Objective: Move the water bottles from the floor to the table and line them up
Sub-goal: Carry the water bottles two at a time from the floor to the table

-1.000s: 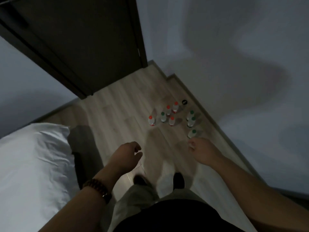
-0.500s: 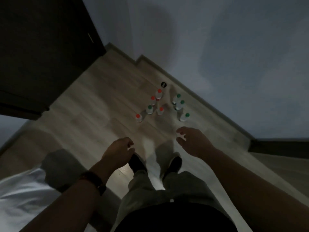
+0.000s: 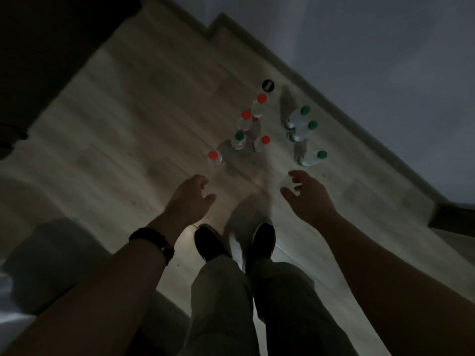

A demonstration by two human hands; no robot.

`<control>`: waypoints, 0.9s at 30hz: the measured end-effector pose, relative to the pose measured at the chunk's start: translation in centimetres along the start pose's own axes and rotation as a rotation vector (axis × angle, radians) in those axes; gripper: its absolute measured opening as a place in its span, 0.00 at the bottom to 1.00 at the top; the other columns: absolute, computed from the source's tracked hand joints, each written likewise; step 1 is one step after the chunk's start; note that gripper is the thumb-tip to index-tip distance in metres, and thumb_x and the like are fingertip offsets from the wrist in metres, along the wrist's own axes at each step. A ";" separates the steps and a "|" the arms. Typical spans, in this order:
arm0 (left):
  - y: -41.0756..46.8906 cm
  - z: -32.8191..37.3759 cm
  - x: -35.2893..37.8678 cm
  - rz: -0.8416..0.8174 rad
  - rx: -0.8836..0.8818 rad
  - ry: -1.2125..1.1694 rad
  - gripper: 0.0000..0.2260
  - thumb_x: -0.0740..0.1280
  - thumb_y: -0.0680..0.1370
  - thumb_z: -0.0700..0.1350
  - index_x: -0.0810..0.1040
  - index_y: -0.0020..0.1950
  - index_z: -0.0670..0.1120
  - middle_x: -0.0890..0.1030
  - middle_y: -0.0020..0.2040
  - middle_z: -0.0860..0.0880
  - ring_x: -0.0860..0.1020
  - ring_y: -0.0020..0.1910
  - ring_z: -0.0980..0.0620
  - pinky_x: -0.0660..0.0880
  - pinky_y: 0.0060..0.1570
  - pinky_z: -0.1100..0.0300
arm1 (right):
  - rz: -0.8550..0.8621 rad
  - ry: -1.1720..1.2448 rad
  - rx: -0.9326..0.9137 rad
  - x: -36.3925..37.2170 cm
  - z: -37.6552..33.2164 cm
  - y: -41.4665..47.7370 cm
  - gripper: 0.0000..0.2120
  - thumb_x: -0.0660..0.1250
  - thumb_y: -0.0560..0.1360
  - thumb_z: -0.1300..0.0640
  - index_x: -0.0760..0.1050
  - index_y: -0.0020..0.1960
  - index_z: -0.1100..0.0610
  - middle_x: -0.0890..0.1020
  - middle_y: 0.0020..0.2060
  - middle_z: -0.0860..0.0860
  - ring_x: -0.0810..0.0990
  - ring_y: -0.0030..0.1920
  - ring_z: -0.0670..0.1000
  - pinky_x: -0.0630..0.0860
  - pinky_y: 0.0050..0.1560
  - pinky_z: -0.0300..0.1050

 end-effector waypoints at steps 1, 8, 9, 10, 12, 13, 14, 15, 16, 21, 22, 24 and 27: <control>2.6 -1.2 1.0 0.028 -0.007 -0.012 0.27 0.76 0.76 0.48 0.73 0.72 0.43 0.78 0.66 0.42 0.80 0.60 0.42 0.75 0.58 0.54 | 0.012 0.013 -0.006 1.3 0.9 2.2 0.25 0.71 0.79 0.47 0.71 0.73 0.51 0.80 0.64 0.53 0.80 0.59 0.52 0.75 0.59 0.47; 17.6 -9.5 5.8 0.096 0.013 -0.046 0.47 0.80 0.70 0.57 0.61 0.81 0.46 0.69 0.78 0.45 0.73 0.72 0.43 0.73 0.69 0.46 | 0.091 0.015 -0.082 8.9 6.1 17.1 0.33 0.73 0.77 0.46 0.65 0.78 0.52 0.76 0.69 0.54 0.77 0.62 0.50 0.74 0.58 0.46; 19.3 -10.3 6.2 0.099 0.027 -0.057 0.48 0.81 0.69 0.57 0.61 0.81 0.47 0.70 0.77 0.46 0.73 0.71 0.44 0.74 0.68 0.47 | 0.110 0.020 -0.092 9.6 6.5 19.0 0.36 0.74 0.77 0.45 0.63 0.79 0.52 0.74 0.72 0.55 0.76 0.65 0.52 0.75 0.61 0.49; 20.8 -11.0 6.5 0.112 0.041 -0.076 0.48 0.82 0.68 0.56 0.61 0.81 0.48 0.70 0.77 0.47 0.74 0.70 0.45 0.75 0.66 0.49 | 0.123 0.018 -0.111 10.3 6.7 20.8 0.40 0.74 0.76 0.44 0.60 0.81 0.53 0.71 0.74 0.55 0.75 0.69 0.54 0.75 0.66 0.53; 23.5 -12.1 6.8 0.152 0.088 -0.105 0.49 0.84 0.66 0.55 0.62 0.81 0.49 0.71 0.76 0.48 0.75 0.69 0.46 0.75 0.64 0.52 | 0.131 0.008 -0.166 11.8 6.8 24.0 0.44 0.74 0.75 0.42 0.55 0.82 0.53 0.67 0.78 0.54 0.71 0.73 0.56 0.73 0.71 0.58; 24.4 -12.2 6.9 0.164 0.123 -0.113 0.49 0.84 0.65 0.56 0.63 0.80 0.50 0.72 0.76 0.49 0.75 0.69 0.47 0.75 0.64 0.53 | 0.132 0.006 -0.197 12.4 6.8 25.4 0.45 0.74 0.75 0.40 0.54 0.83 0.52 0.67 0.79 0.53 0.71 0.74 0.56 0.72 0.71 0.58; 25.1 -12.2 7.1 0.167 0.168 -0.117 0.49 0.83 0.64 0.59 0.63 0.80 0.52 0.72 0.75 0.51 0.75 0.68 0.50 0.74 0.64 0.54 | 0.131 0.003 -0.223 13.0 6.9 26.7 0.46 0.73 0.74 0.39 0.53 0.83 0.51 0.67 0.79 0.53 0.71 0.74 0.56 0.72 0.71 0.56; 25.6 -11.9 7.2 0.173 0.235 -0.126 0.48 0.81 0.63 0.65 0.65 0.79 0.56 0.73 0.72 0.57 0.75 0.67 0.55 0.74 0.63 0.58 | 0.131 -0.002 -0.243 13.5 7.1 27.8 0.46 0.72 0.74 0.36 0.53 0.83 0.50 0.67 0.78 0.53 0.71 0.74 0.55 0.72 0.70 0.55; 25.8 -11.3 7.3 0.181 0.305 -0.137 0.46 0.78 0.62 0.71 0.66 0.77 0.62 0.73 0.69 0.64 0.75 0.64 0.62 0.74 0.61 0.63 | 0.130 0.001 -0.255 13.8 7.3 28.7 0.47 0.70 0.73 0.34 0.53 0.82 0.49 0.68 0.78 0.53 0.71 0.73 0.54 0.72 0.69 0.53; 27.1 -11.1 8.8 0.227 0.380 -0.096 0.45 0.68 0.67 0.77 0.67 0.78 0.55 0.75 0.73 0.53 0.74 0.69 0.56 0.73 0.65 0.56 | 0.112 0.185 -0.230 15.3 8.2 32.1 0.37 0.68 0.77 0.35 0.59 0.81 0.46 0.74 0.74 0.49 0.73 0.66 0.46 0.74 0.68 0.50; 27.4 -11.0 9.1 0.239 0.399 -0.080 0.42 0.68 0.69 0.75 0.69 0.77 0.54 0.76 0.72 0.53 0.74 0.68 0.56 0.73 0.66 0.56 | 0.113 0.231 -0.213 15.5 8.4 32.6 0.34 0.67 0.78 0.36 0.62 0.80 0.45 0.75 0.73 0.49 0.74 0.67 0.48 0.74 0.68 0.50; 27.9 -10.6 9.5 0.236 0.428 -0.068 0.36 0.68 0.72 0.71 0.71 0.76 0.54 0.77 0.71 0.53 0.75 0.67 0.56 0.74 0.66 0.56 | 0.132 0.296 -0.197 15.7 8.4 33.3 0.30 0.66 0.79 0.36 0.65 0.78 0.43 0.75 0.72 0.48 0.75 0.67 0.48 0.73 0.65 0.48; 28.3 -10.2 9.7 0.258 0.430 -0.102 0.29 0.65 0.75 0.70 0.74 0.71 0.57 0.78 0.65 0.58 0.75 0.62 0.63 0.75 0.61 0.58 | 0.150 0.365 -0.208 15.7 8.0 33.6 0.26 0.67 0.80 0.39 0.69 0.76 0.44 0.77 0.68 0.46 0.75 0.64 0.46 0.73 0.59 0.42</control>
Point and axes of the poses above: each hand's wrist, its own y-axis towards the middle knuckle, its own x-axis out of the palm, z = x × y, the point moved 8 cm from there along y, towards the middle knuckle
